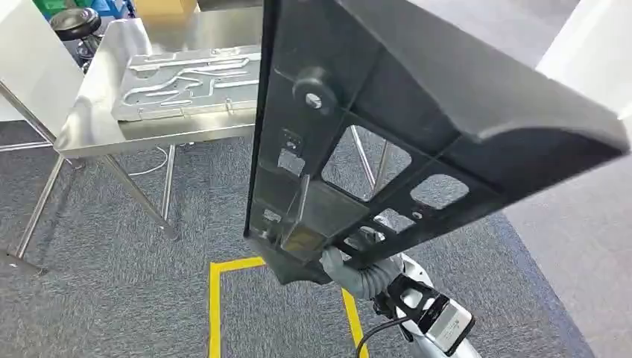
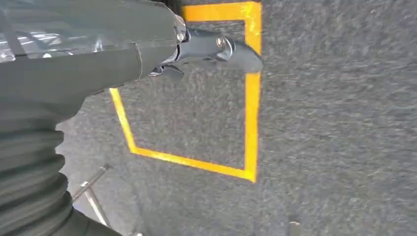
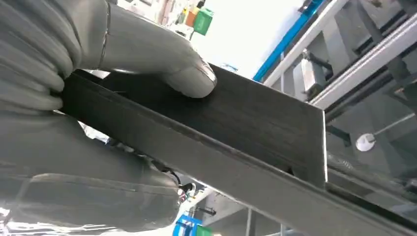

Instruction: Take the parts from the cabinet and place them on the table.

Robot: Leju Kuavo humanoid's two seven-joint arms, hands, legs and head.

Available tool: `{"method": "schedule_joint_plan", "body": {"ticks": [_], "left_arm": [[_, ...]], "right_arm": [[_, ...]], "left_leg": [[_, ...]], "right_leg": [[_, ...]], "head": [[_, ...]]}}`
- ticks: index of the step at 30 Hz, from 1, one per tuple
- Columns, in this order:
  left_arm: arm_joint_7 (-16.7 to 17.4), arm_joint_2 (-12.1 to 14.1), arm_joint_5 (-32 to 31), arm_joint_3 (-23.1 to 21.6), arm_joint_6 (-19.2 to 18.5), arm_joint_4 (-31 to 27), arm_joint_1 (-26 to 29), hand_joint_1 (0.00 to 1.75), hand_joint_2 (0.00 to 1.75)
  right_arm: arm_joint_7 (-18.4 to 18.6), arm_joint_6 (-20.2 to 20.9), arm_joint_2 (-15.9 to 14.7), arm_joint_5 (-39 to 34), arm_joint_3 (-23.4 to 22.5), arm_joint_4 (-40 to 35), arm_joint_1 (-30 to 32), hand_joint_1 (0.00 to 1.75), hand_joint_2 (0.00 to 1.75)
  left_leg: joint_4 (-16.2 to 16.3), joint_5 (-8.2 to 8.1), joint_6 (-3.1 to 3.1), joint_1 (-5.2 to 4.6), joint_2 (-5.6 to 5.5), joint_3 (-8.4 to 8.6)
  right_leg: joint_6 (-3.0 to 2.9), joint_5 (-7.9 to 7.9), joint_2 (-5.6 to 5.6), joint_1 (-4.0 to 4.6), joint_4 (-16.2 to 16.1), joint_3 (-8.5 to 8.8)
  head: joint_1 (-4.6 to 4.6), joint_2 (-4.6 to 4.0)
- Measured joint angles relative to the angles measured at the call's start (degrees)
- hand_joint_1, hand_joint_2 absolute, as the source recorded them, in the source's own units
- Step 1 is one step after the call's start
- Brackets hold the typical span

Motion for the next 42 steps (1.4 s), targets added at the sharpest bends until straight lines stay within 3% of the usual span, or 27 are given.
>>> {"method": "schedule_joint_plan", "body": {"ticks": [2, 3, 6, 7, 8, 9, 11, 12, 13, 14, 16, 18, 19, 21, 22, 23, 25, 29, 30, 31, 34, 36, 38, 39, 40, 41, 42], "left_arm": [[0.0, -0.1, 0.0, 0.0, 0.0, 0.0, 0.0, 0.0, 1.75], [0.0, -0.1, 0.0, 0.0, 0.0, 0.0, -0.2, 0.0, 1.75], [0.0, -0.1, 0.0, 0.0, 0.0, 0.0, -0.3, 0.0, 1.75], [0.0, -0.1, 0.0, 0.0, 0.0, 0.0, -0.1, 0.0, 1.75], [0.0, -0.2, 0.0, 0.0, 0.0, 0.0, -0.1, 0.0, 1.75], [0.0, -0.2, 0.0, 0.0, 0.0, 0.0, 0.0, 0.0, 1.75], [0.1, -0.3, 0.0, 0.0, 0.0, 0.0, 0.0, 0.0, 1.75], [0.1, -0.3, 0.0, 0.0, 0.0, 0.0, 0.0, 0.0, 1.75], [0.1, -0.3, 0.0, 0.0, 0.0, 0.0, -0.1, 0.0, 1.75], [0.1, -0.3, 0.0, 0.0, 0.0, 0.0, -0.1, 0.0, 1.75], [0.1, -0.3, 0.0, 0.0, 0.0, 0.0, -0.1, 0.0, 1.75], [0.1, -0.3, 0.0, 0.0, 0.0, 0.0, -0.3, 0.0, 1.75], [0.1, -0.3, 0.0, 0.0, 0.0, 0.0, -0.4, 0.0, 1.75], [0.1, -0.3, 0.0, 0.0, 0.0, 0.0, -0.3, 0.0, 1.75], [0.1, -0.3, 0.0, 0.0, 0.0, 0.0, -0.2, 0.0, 1.75], [0.1, -0.3, 0.0, 0.0, 0.1, 0.0, -0.1, 0.0, 1.75], [0.2, -0.3, 0.0, 0.0, 0.0, 0.0, -0.1, 0.0, 1.75], [0.2, -0.3, 0.0, 0.0, 0.1, 0.0, -0.1, 0.0, 1.75], [0.2, -0.3, 0.0, 0.0, 0.0, 0.0, -0.1, 0.0, 1.75], [0.2, -0.3, 0.0, 0.0, 0.1, 0.0, -0.1, 0.0, 1.75], [0.2, -0.3, 0.0, 0.0, 0.0, 0.0, -0.1, 0.0, 1.75], [0.2, -0.3, 0.0, 0.0, 0.0, 0.0, -0.2, 0.0, 1.75], [0.2, -0.3, 0.0, 0.0, 0.0, 0.0, -0.2, 0.0, 1.75], [0.2, -0.3, 0.0, 0.0, 0.0, 0.0, -0.1, 0.0, 1.75], [0.2, -0.3, 0.0, 0.0, 0.0, 0.0, -0.1, 0.0, 1.75], [0.2, -0.3, 0.0, 0.0, 0.0, 0.0, -0.1, 0.0, 1.75], [0.2, -0.3, 0.0, 0.0, 0.0, 0.0, -0.1, 0.0, 1.75]], "right_arm": [[0.0, -0.3, 0.0, 0.4, 0.0, -0.3, 0.0, 1.75, 1.75], [0.1, -0.4, 0.0, 0.9, 0.0, -0.4, -0.2, 1.75, 1.75], [0.1, -0.9, 0.0, 2.1, 0.0, -0.4, -0.1, 1.75, 1.75], [0.1, -1.0, -0.1, 2.2, 0.1, -0.4, 0.1, 1.75, 1.75], [0.1, -1.0, -0.1, 2.2, 0.1, -0.3, 0.1, 1.75, 1.75], [0.1, -1.0, -0.1, 2.2, 0.1, -0.3, 0.1, 1.75, 1.75], [0.0, -0.8, -0.1, 1.6, 0.1, -0.3, 0.1, 1.75, 1.75], [0.0, -0.6, -0.1, 1.0, 0.1, -0.3, 0.1, 1.75, 1.75], [0.0, -0.3, -0.2, 0.4, 0.1, -0.2, 0.0, 1.75, 1.75], [0.0, 0.0, -0.2, 0.2, 0.1, -0.2, 0.0, 1.75, 1.75], [0.0, 0.0, -0.2, 0.0, 0.0, -0.2, -0.1, 1.75, 1.75], [0.0, 0.0, -0.2, 0.0, 0.0, -0.4, -0.1, 1.75, 1.75], [0.0, 0.0, -0.2, -0.1, 0.0, -0.4, -0.2, 1.75, 1.75], [0.0, 0.0, -0.2, -0.1, 0.0, -0.5, -0.1, 1.75, 1.75], [0.0, 0.0, -0.2, -0.1, 0.0, -0.5, 0.1, 1.75, 1.75], [0.0, 0.0, -0.2, -0.1, 0.0, -0.5, 0.1, 1.75, 1.75], [0.0, 0.0, -0.2, -0.1, 0.0, -0.5, 0.1, 1.75, 1.75], [0.0, 0.0, -0.2, -0.1, 0.0, -0.5, 0.1, 1.75, 1.75], [0.0, 0.0, -0.2, -0.1, 0.0, -0.8, 0.2, 1.75, 1.75], [0.0, 0.0, -0.2, -0.1, 0.0, -1.2, 0.4, 1.75, 1.75], [0.0, 0.0, -0.2, -0.1, 0.0, -1.8, 0.5, 1.75, 1.75], [0.0, 0.0, -0.2, 0.0, -0.1, -2.3, 0.6, 1.75, 1.75], [0.0, 0.0, -0.3, 0.0, -0.2, -2.3, 1.1, 1.75, 1.75], [0.0, 0.0, -0.3, 0.0, -0.3, -2.3, 1.3, 1.75, 1.75], [0.0, 0.0, -0.3, 0.0, -0.4, -2.3, 1.5, 1.75, 1.75], [0.0, 0.0, -0.3, 0.0, -0.5, -2.4, 1.6, 1.75, 1.75], [0.0, 0.0, -0.3, 0.1, -0.5, -2.4, 1.6, 1.75, 1.75]], "left_leg": [[-0.9, 1.01, 0.24, 0.79, -0.13, 2.03], [-1.0, 0.81, 0.49, 0.84, -0.18, 2.68], [-1.0, 0.23, 0.56, 0.84, -0.7, 2.89], [-0.9, -0.05, 0.41, 0.93, -1.06, 3.02], [-0.9, -0.3, 0.29, 1.03, -1.08, 3.29], [-0.9, -0.68, 0.2, 1.19, -1.18, 3.7], [-0.7, -1.67, -0.41, 1.53, -1.73, 4.86], [-0.7, -2.09, -0.9, 1.54, -1.82, 5.09], [-0.7, -2.33, -1.31, 1.37, -2.0, 5.21], [-1.0, -2.59, -1.72, 1.36, -1.93, 5.2], [-0.5, -2.52, -2.35, 1.23, -1.78, 6.01], [3.1, -2.38, -2.6, 1.42, -0.99, 4.5], [7.1, -2.95, -2.83, 1.39, -0.64, 2.04], [15.4, -6.72, -3.18, 1.4, -0.53, -3.76], [17.6, -8.27, -3.19, 1.4, -0.49, -5.77], [17.6, -8.34, -3.08, 1.4, -0.48, -6.8], [12.2, -4.92, -2.61, 1.37, -0.4, -5.81], [10.8, -3.99, -2.5, 1.36, -0.37, -5.38], [3.1, 2.02, -1.6, 1.07, 0.14, -2.89], [0.5, 3.04, -0.99, 0.48, 0.45, -2.09], [-0.4, 2.83, -0.3, 0.9, 0.09, -0.24], [-0.4, 2.1, 0.27, 0.93, 0.07, 0.41], [-0.4, 1.17, 0.44, 0.88, -0.03, 1.19], [-0.4, 0.67, 0.43, 0.86, -0.14, 1.79], [-0.4, 0.05, 0.4, 0.86, -0.29, 2.63], [-0.4, -0.49, 0.34, 0.84, -0.41, 3.42], [-0.4, -1.13, 0.22, 0.78, -0.52, 4.38]], "right_leg": [[0.66, -0.5, -0.01, 0.11, 1.0, 0.34], [1.06, -1.48, -0.19, 0.08, 3.0, -0.56], [1.89, -6.72, -0.31, -0.66, 13.3, -7.66], [2.25, -7.39, -0.34, -0.95, 15.5, -9.73], [2.67, -6.23, -0.39, -1.21, 14.9, -10.35], [2.93, -3.63, -0.47, -1.44, 12.0, -9.82], [2.92, 3.46, -0.49, -1.84, 2.1, -6.57], [2.74, 4.5, -0.42, -1.77, 0.4, -6.07], [2.11, 2.17, -0.61, -1.26, -0.2, -6.55], [1.36, 3.3, -0.6, -1.17, -0.1, -6.38], [0.45, 3.53, -0.52, -1.28, -0.2, -5.95], [-0.33, 3.16, -0.71, -1.5, -0.7, -4.41], [-0.64, 2.86, -0.8, -1.46, -0.8, -4.03], [-0.85, 2.11, -0.83, -1.3, -0.9, -3.4], [-0.9, 1.71, -0.81, -1.25, -0.9, -3.02], [-0.87, 1.27, -0.77, -1.2, -0.9, -2.48], [-0.8, 0.33, -0.76, -1.08, -0.9, -1.2], [-0.76, 0.15, -0.76, -1.05, -0.9, -0.96], [-0.55, -0.8, -0.88, -0.99, -1.0, 0.06], [0.72, -1.62, -0.77, -0.72, -1.3, 1.45], [1.54, -1.24, -0.88, -0.89, 1.5, 0.83], [1.93, -2.55, -0.85, -0.92, 9.0, -4.03], [2.33, -6.77, -0.85, -0.98, 15.5, -9.45], [2.36, -7.95, -0.86, -1.03, 16.0, -10.91], [2.41, -7.4, -0.87, -1.04, 14.3, -11.23], [2.31, -5.58, -0.86, -1.03, 11.4, -10.71], [2.04, -2.0, -0.84, -0.99, 6.9, -9.6]], "head": [[-0.02, 0.0], [0.02, 0.0], [0.0, 0.0], [0.0, 0.0], [0.0, 0.0], [0.0, 0.0], [0.0, 0.0], [0.02, 0.0], [0.02, 0.0], [0.0, 0.0], [0.0, 0.0], [0.0, 0.0], [0.0, 0.0], [0.0, 0.0], [0.0, 0.0], [0.0, 0.0], [0.0, 0.0], [0.0, 0.0], [0.0, 0.0], [0.0, 0.0], [0.02, 0.0], [0.02, 0.0], [0.0, 0.0], [0.0, 0.0], [0.0, 0.0], [0.02, 0.0], [0.0, 0.0]]}}
